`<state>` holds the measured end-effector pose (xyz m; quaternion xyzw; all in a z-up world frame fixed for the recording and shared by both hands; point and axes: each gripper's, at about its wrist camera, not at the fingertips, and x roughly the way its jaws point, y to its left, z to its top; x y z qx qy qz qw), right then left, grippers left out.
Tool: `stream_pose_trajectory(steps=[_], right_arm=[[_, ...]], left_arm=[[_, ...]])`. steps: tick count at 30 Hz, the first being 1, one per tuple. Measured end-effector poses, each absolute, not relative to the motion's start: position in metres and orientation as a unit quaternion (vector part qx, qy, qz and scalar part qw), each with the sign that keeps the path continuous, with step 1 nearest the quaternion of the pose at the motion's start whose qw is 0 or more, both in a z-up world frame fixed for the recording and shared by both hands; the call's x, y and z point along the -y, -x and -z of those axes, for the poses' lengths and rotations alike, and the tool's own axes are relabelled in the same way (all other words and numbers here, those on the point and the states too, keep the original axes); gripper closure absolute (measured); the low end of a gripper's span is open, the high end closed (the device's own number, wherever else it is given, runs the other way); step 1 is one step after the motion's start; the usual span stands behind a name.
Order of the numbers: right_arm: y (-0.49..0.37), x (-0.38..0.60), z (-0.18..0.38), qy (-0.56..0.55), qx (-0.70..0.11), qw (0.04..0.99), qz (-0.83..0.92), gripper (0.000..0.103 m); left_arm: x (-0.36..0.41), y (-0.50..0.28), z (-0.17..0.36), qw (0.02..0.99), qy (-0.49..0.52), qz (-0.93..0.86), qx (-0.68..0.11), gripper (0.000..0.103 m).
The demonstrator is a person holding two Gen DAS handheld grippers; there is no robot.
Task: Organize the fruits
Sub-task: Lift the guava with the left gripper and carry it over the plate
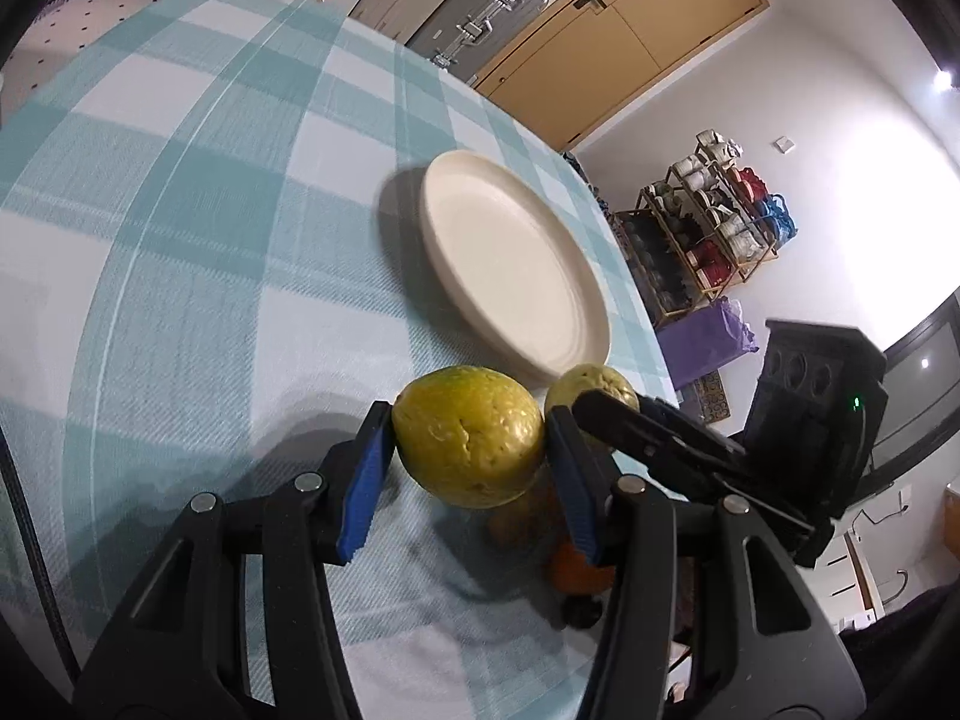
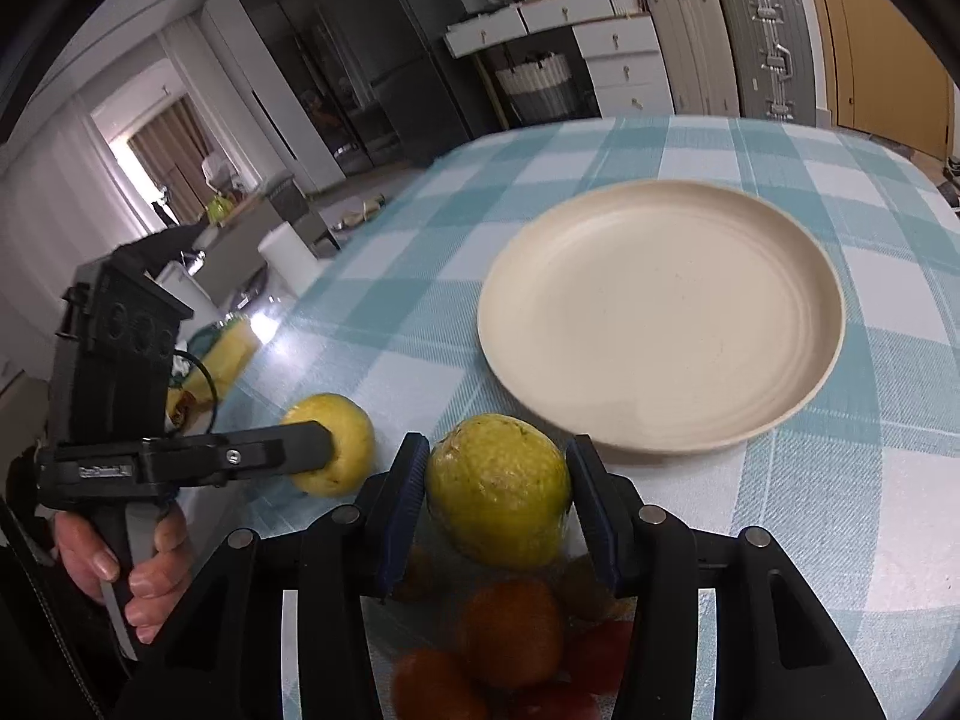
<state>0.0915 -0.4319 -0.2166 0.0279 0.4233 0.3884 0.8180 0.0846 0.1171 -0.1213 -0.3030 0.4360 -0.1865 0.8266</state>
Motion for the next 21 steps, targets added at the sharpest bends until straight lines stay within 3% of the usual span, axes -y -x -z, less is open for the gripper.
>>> stream_pose_trajectory(steps=[21], right_arm=[[-0.188, 0.491, 0.170, -0.149, -0.377, 0.831, -0.381, 0.055]], left_arm=[[-0.061, -0.222, 0.047, 0.868, 0.239, 0.174, -0.399, 0.054]])
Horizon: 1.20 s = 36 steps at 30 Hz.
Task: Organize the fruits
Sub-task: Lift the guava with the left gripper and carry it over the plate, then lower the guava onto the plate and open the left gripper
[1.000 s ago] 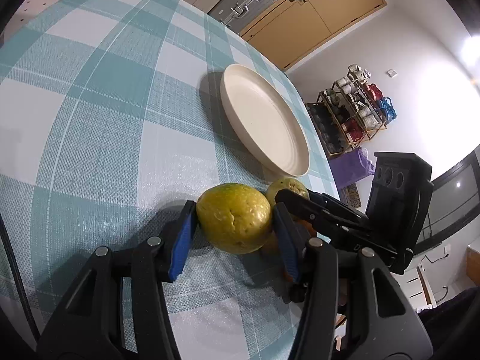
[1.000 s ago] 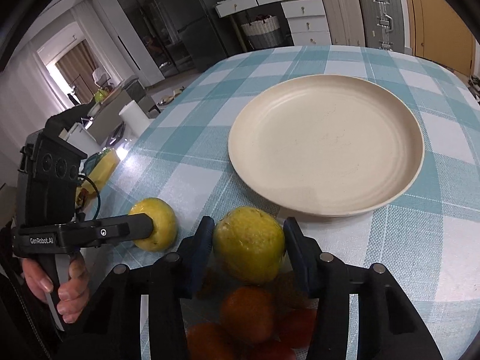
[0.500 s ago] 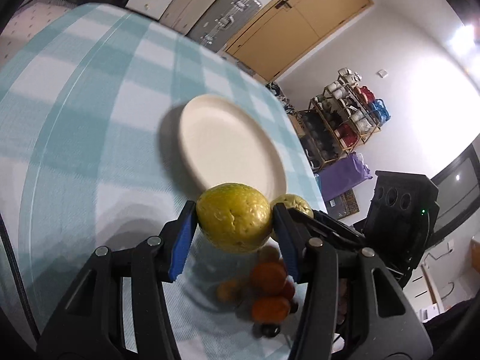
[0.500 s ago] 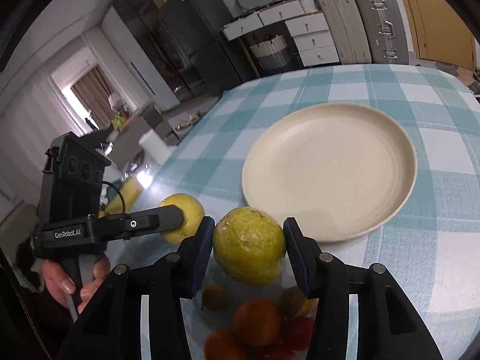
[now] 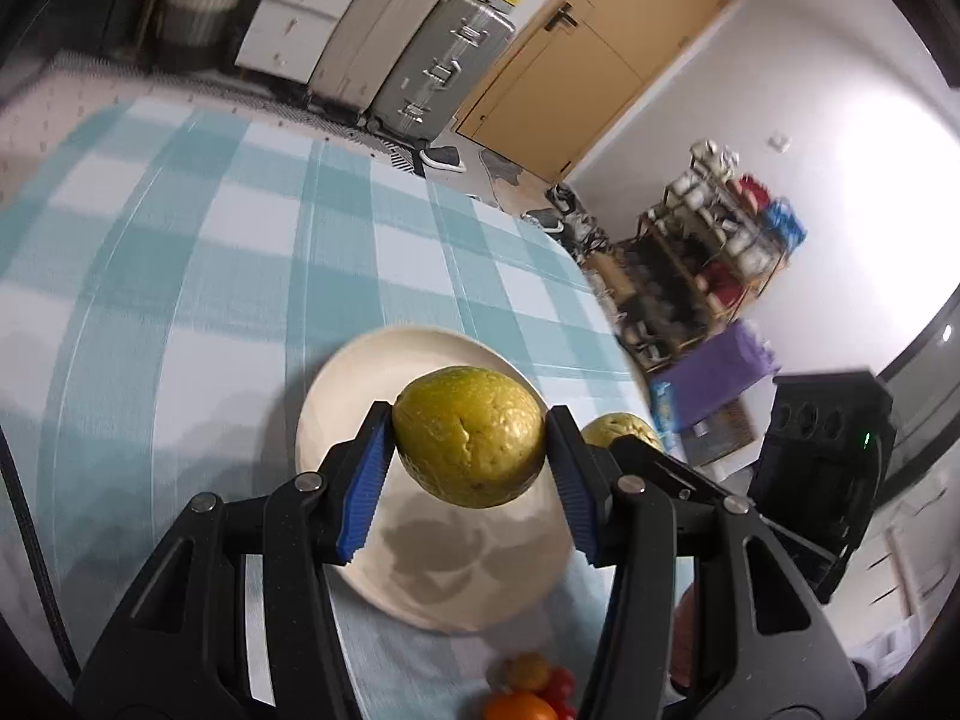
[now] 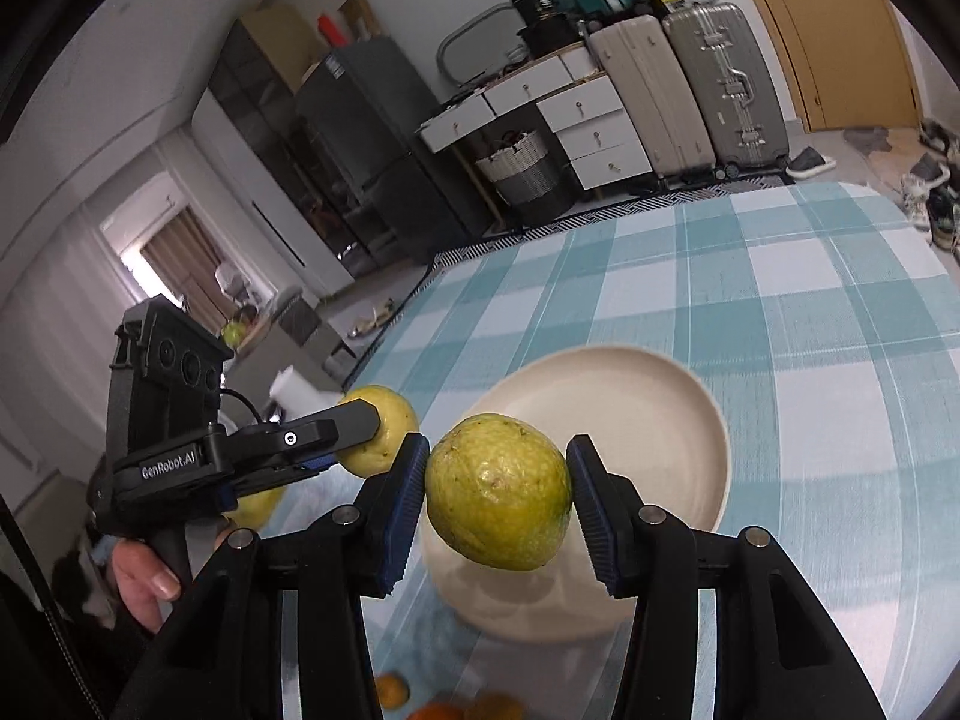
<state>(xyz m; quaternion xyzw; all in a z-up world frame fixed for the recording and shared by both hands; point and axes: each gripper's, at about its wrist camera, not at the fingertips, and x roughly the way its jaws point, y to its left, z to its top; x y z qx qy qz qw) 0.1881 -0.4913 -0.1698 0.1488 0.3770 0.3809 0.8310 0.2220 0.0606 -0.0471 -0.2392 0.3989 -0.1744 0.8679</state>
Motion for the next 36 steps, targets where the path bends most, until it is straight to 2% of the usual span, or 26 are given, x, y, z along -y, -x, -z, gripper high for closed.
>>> stream_pose_trajectory(steps=[6, 24, 27, 29, 31, 34, 36], right_arm=[[-0.228, 0.494, 0.191, -0.195, -0.395, 0.820, -0.366, 0.055], [-0.277, 0.472, 0.226, -0.208, -0.430, 0.814, -0.331, 0.053], [-0.277, 0.475, 0.225, -0.213, -0.428, 0.815, -0.326, 0.047], [-0.274, 0.480, 0.221, -0.221, -0.418, 0.819, -0.325, 0.036], [-0.268, 0.485, 0.215, -0.223, -0.407, 0.826, -0.320, 0.034], [-0.260, 0.492, 0.207, -0.226, -0.397, 0.830, -0.321, 0.032], [-0.252, 0.498, 0.201, -0.225, -0.389, 0.835, -0.316, 0.023]], left_arm=[[-0.050, -0.260, 0.064, 0.856, 0.241, 0.170, -0.426, 0.055], [-0.044, -0.313, 0.126, 0.817, 0.279, 0.163, -0.479, 0.053], [-0.050, -0.313, 0.126, 0.810, 0.303, 0.164, -0.474, 0.051], [-0.051, -0.311, 0.122, 0.814, 0.298, 0.160, -0.473, 0.043], [-0.052, -0.307, 0.116, 0.817, 0.298, 0.159, -0.468, 0.033], [-0.053, -0.297, 0.102, 0.830, 0.284, 0.147, -0.456, 0.028], [-0.054, -0.288, 0.094, 0.838, 0.272, 0.141, -0.451, 0.028]])
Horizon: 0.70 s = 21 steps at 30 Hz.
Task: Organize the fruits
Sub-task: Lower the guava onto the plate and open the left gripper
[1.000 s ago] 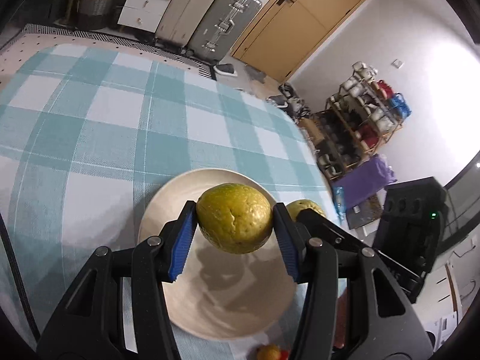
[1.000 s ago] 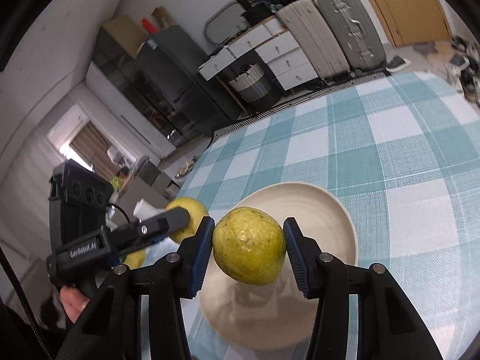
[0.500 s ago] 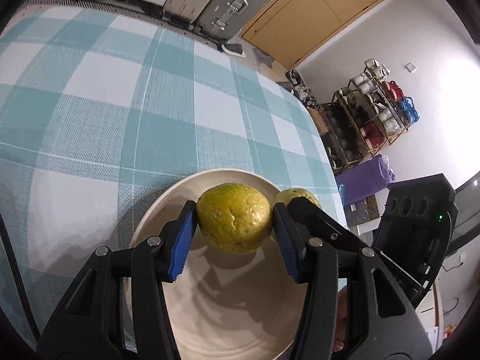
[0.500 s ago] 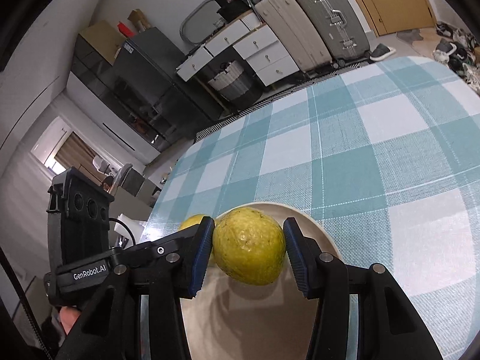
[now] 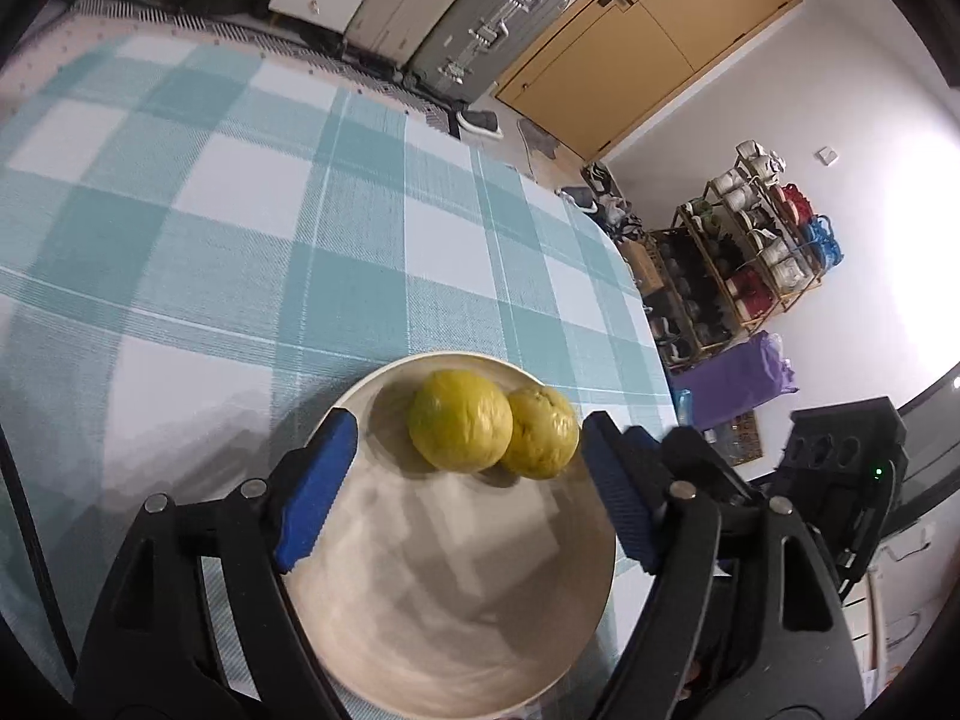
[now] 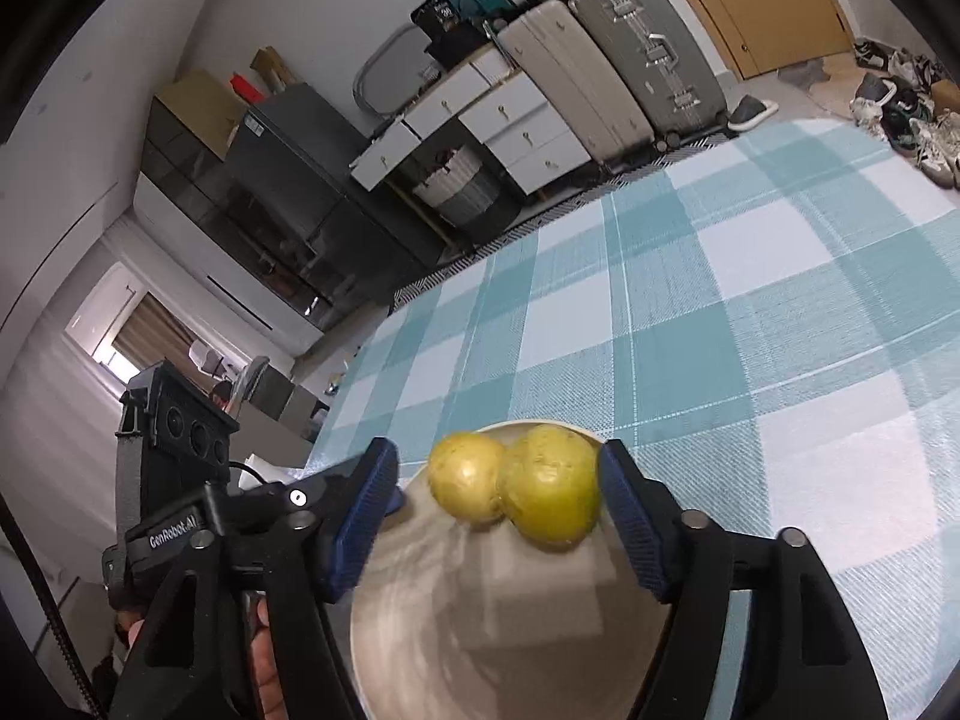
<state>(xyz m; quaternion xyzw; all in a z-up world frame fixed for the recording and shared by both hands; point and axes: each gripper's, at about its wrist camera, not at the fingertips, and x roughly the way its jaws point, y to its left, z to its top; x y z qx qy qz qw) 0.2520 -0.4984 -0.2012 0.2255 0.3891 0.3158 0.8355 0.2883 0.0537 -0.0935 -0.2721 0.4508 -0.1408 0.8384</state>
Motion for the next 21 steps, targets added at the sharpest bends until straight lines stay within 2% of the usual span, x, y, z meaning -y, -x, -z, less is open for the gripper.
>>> stream_pose_trajectory(steps=[1, 4, 10, 21], right_arm=[[-0.247, 0.501, 0.198, -0.225, -0.385, 0.838, -0.314, 0.019], [-0.231, 0.509, 0.187, -0.218, -0.370, 0.846, -0.316, 0.017], [-0.191, 0.519, 0.162, -0.175, -0.332, 0.872, -0.315, 0.003], [-0.129, 0.531, 0.142, -0.151, -0.302, 0.888, -0.311, 0.000]], left_arm=[[-0.053, -0.284, 0.089, 0.844, 0.262, 0.134, -0.449, 0.026], [-0.050, -0.266, 0.074, 0.862, 0.223, 0.114, -0.440, 0.023], [-0.042, -0.224, 0.049, 0.891, 0.158, 0.086, -0.417, 0.022], [-0.028, -0.148, 0.017, 0.921, 0.091, 0.044, -0.375, 0.018]])
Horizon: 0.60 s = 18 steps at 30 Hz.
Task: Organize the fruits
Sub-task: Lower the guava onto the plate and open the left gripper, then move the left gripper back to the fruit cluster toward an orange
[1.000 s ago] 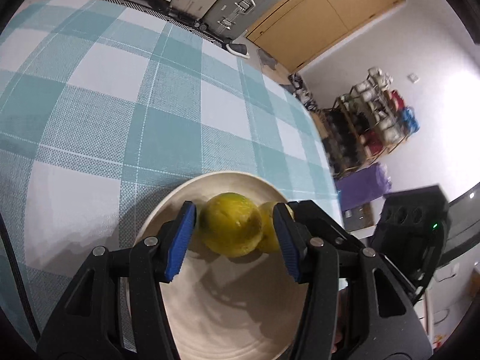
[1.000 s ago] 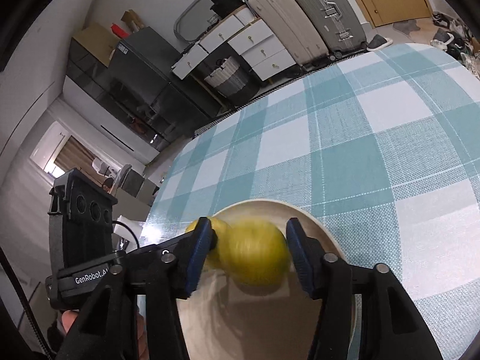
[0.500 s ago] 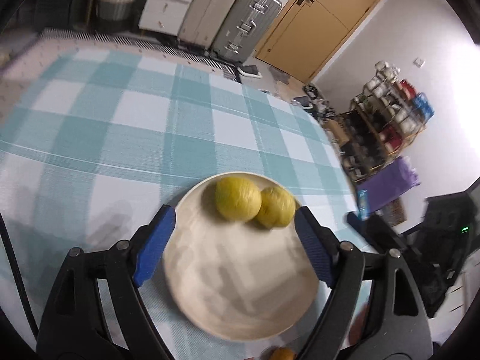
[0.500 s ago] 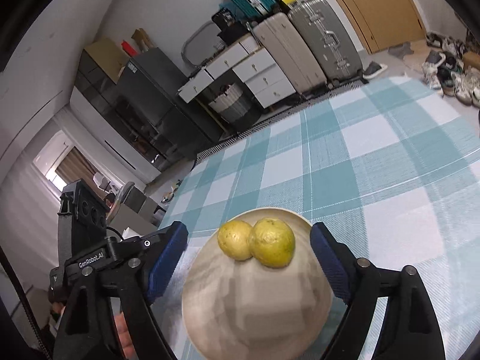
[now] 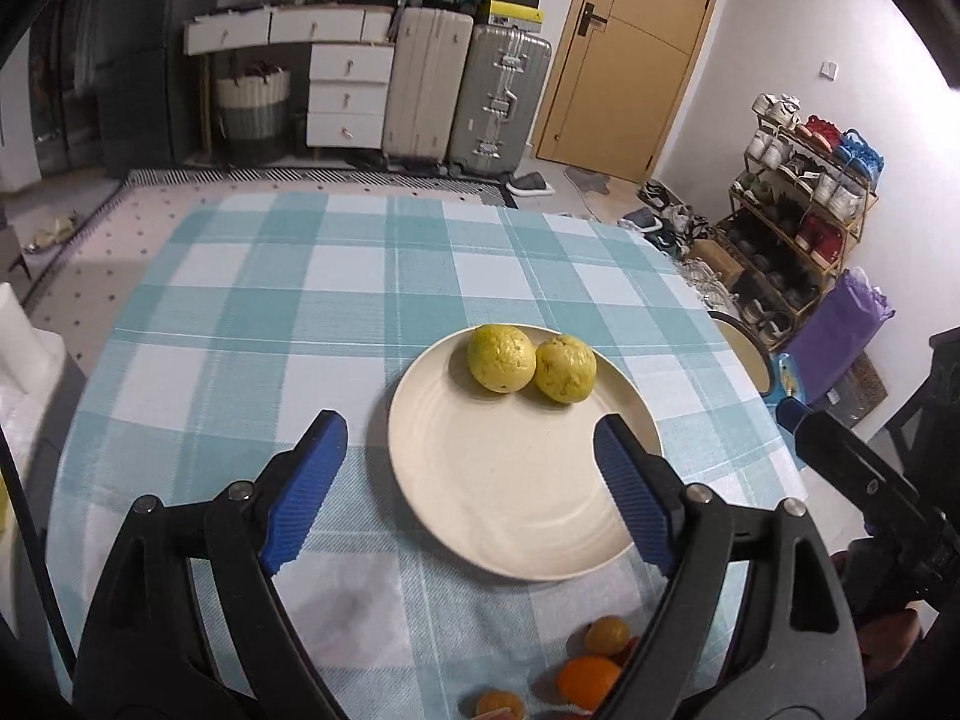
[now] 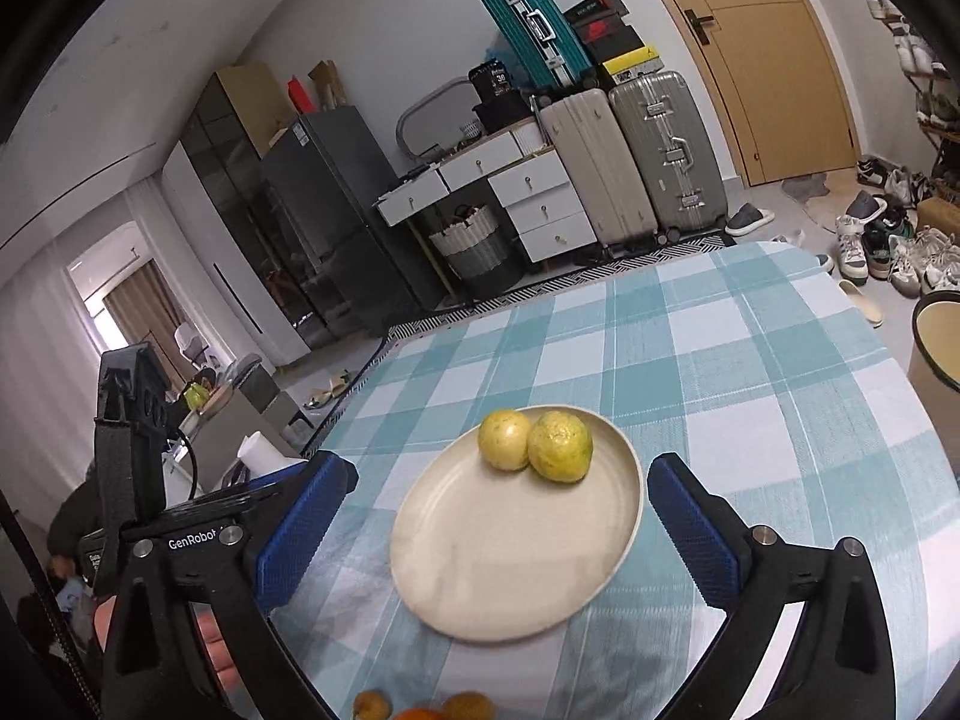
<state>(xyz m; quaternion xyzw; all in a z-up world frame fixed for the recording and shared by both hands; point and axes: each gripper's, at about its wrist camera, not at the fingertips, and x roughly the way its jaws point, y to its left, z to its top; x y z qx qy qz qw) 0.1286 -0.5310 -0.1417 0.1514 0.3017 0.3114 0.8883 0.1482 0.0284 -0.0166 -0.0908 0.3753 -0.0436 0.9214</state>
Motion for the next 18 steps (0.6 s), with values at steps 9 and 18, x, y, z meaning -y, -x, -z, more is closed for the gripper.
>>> stream_pose_trajectory(steps=[9, 18], right_arm=[[-0.085, 0.529, 0.135, -0.111, -0.269, 0.905, -0.310, 0.000], [-0.054, 0.536, 0.137, -0.088, -0.259, 0.914, -0.300, 0.000]], left_arm=[[-0.025, -0.101, 0.008, 0.936, 0.066, 0.017, -0.346, 0.001], [-0.021, -0.068, 0.016, 0.934, 0.059, 0.011, -0.353, 0.001]])
